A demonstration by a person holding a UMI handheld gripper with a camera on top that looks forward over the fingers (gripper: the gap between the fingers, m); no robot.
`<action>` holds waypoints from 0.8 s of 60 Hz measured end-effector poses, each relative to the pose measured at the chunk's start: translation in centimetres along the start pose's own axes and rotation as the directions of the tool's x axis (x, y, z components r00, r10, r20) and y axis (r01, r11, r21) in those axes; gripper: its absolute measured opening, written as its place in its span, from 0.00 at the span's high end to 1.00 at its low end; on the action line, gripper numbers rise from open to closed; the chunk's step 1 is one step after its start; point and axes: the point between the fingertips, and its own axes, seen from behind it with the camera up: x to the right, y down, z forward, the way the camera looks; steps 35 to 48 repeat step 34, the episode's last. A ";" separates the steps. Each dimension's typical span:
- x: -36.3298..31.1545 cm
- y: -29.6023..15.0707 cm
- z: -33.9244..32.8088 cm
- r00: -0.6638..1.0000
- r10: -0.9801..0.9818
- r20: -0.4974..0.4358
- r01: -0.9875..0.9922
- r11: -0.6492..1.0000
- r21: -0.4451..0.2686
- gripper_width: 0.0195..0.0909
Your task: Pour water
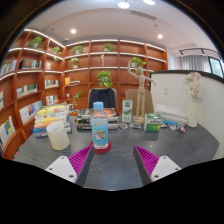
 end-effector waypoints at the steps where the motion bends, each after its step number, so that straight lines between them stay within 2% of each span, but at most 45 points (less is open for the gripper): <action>1: 0.1 0.0 -0.6 1.000 -0.004 -0.005 0.004 1.000 0.002 0.16; 19: -0.2 -1.2 -6.5 1.000 -0.008 0.021 0.007 0.999 0.047 0.13; 48: -0.4 -1.5 -8.0 0.999 0.011 0.031 -0.014 0.998 0.069 0.14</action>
